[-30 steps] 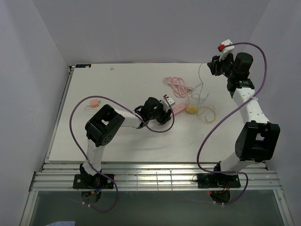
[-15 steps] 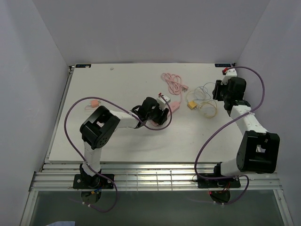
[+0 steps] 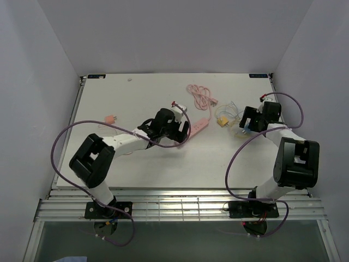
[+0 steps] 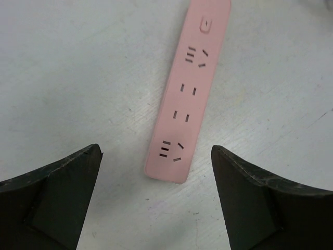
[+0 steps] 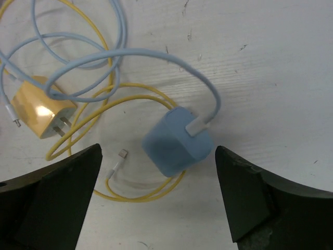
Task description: Pull the plug off the socket
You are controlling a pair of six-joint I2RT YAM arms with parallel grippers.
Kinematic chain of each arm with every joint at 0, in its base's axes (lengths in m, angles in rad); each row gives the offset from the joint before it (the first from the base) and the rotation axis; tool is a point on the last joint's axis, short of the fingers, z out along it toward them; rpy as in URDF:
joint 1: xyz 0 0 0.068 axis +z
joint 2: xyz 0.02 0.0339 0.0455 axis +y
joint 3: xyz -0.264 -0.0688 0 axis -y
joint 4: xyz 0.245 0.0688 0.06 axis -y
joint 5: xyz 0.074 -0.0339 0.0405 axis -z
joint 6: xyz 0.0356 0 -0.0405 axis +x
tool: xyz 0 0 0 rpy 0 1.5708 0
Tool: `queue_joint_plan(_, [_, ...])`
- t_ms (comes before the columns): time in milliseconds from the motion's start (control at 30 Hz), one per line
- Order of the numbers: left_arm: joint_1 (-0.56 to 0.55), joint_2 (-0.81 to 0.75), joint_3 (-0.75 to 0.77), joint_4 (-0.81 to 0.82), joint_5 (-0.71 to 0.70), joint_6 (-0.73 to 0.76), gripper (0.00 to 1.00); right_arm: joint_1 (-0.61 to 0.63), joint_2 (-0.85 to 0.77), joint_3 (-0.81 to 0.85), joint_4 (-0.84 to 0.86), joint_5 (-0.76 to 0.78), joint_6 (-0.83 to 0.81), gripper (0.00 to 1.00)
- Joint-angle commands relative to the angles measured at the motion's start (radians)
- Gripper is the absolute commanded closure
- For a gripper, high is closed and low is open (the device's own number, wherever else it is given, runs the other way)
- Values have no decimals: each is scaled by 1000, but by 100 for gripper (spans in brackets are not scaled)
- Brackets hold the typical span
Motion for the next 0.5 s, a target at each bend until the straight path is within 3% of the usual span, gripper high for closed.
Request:
queue_joint_plan(0, [4,-180,12,-25,-183,-57,2,-2,-73,101,-24,-55,29,10])
queue_joint_plan(200, [9,-297,162,-282,-494,-245,2,-2,-280,251,-124,-49,9,10])
queue_joint_plan(333, [21,-399,203,-380,-616,-316,2,-2,-404,319,-224,28,-8,10])
queue_joint_plan(467, [78,-490,173,-368,-616,-351,2,-2,-496,313,-256,121,-14,10])
